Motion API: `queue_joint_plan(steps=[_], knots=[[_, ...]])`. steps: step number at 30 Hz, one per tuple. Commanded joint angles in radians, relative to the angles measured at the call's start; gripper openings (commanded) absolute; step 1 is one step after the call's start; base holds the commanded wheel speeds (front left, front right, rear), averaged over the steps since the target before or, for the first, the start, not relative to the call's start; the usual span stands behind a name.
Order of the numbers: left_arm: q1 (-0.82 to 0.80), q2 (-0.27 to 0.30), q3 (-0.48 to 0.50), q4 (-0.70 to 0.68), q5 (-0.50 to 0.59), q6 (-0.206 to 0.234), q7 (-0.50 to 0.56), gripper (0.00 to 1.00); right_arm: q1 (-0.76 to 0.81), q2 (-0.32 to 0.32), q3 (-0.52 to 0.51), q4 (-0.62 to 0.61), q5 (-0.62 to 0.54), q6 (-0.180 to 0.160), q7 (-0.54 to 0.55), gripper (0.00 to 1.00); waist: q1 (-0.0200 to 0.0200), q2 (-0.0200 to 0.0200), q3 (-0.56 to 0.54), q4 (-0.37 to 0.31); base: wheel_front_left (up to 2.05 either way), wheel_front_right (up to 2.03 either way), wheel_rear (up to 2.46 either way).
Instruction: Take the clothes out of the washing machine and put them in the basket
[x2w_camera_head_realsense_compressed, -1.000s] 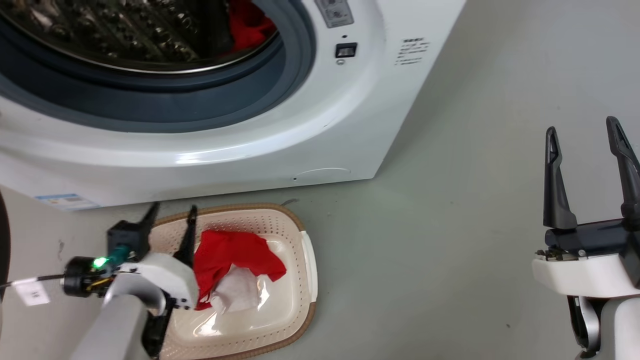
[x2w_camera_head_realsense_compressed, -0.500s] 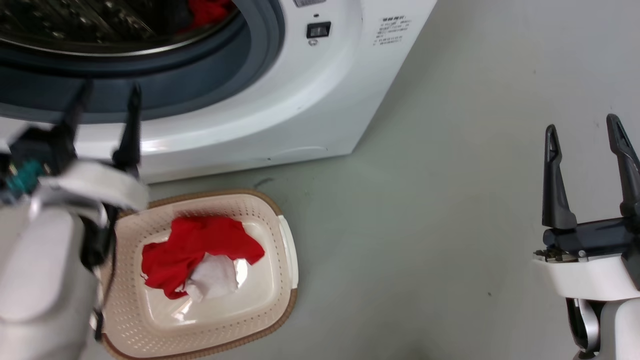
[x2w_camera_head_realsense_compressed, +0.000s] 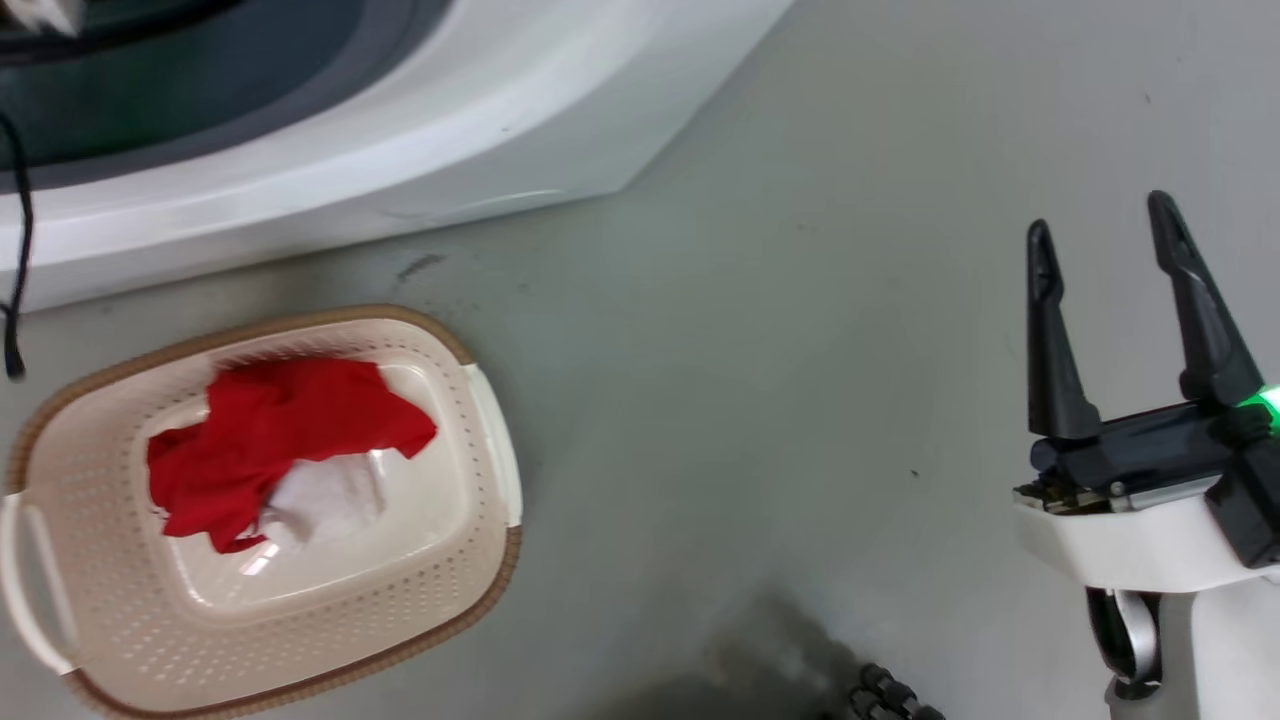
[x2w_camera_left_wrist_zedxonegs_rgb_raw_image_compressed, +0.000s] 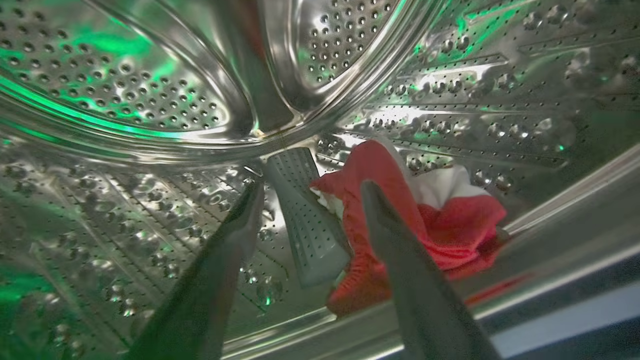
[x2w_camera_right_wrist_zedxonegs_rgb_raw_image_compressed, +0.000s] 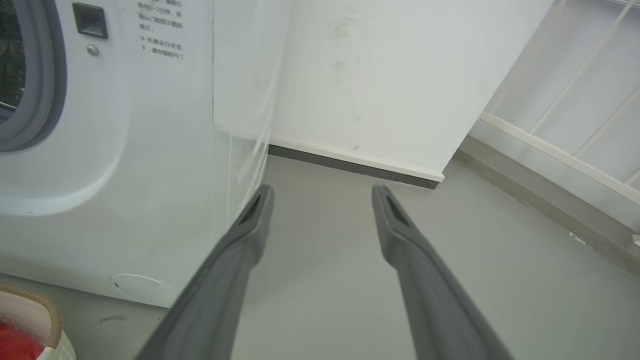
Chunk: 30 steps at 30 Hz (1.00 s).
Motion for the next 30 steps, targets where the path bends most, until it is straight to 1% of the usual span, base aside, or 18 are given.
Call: queue_joint_plan(steps=[1, 7, 11, 13, 18, 22, 27, 30], knots=[[-0.06, 0.015, -0.018, 0.033, -0.009, -0.003, 0.045, 1.0, -0.019, 0.0, 0.012, 0.004, 0.008, -0.001, -0.002, 1.0, -0.0001, -0.0001, 0.051, -0.053, 0.0, 0.0, 0.0], [-0.268, 0.056, -0.068, 0.133, -0.079, -0.004, 0.189, 1.0, -0.02, 0.001, 0.061, 0.007, 0.052, -0.001, -0.002, 1.0, -0.0001, -0.0001, 0.1, -0.125, 0.0, 0.0, 0.0], [-0.37, 0.082, -0.088, 0.208, -0.074, -0.004, 0.263, 1.0, -0.014, 0.001, 0.095, 0.008, 0.074, -0.001, -0.002, 1.0, -0.0001, -0.0001, 0.12, -0.172, 0.0, 0.0, 0.0], [-0.401, 0.081, -0.105, 0.243, -0.063, -0.004, 0.287, 1.0, -0.004, 0.001, 0.097, 0.003, 0.083, -0.001, -0.002, 1.0, -0.0001, -0.0001, 0.125, -0.18, 0.0, 0.0, 0.0], [-0.445, 0.052, -0.141, 0.322, -0.069, -0.004, 0.35, 1.0, 0.019, 0.001, 0.092, -0.012, 0.093, -0.001, -0.002, 1.0, -0.0001, -0.0001, 0.137, -0.187, 0.0, 0.0, 0.0], [-0.452, 0.037, -0.17, 0.365, -0.071, -0.004, 0.359, 1.0, 0.028, 0.001, 0.087, -0.021, 0.1, -0.001, -0.002, 1.0, -0.0001, -0.0001, 0.146, -0.188, 0.0, 0.0, 0.0], [-0.444, 0.025, -0.213, 0.387, -0.107, -0.004, 0.379, 1.0, 0.042, 0.001, 0.085, -0.027, 0.103, -0.001, -0.002, 1.0, -0.0001, -0.0001, 0.152, -0.189, 0.0, 0.0, 0.0], [-0.433, 0.02, -0.257, 0.385, -0.152, -0.005, 0.412, 1.0, 0.044, 0.001, 0.083, -0.032, 0.1, -0.001, -0.002, 1.0, -0.0001, -0.0001, 0.158, -0.187, 0.0, 0.0, 0.0]])
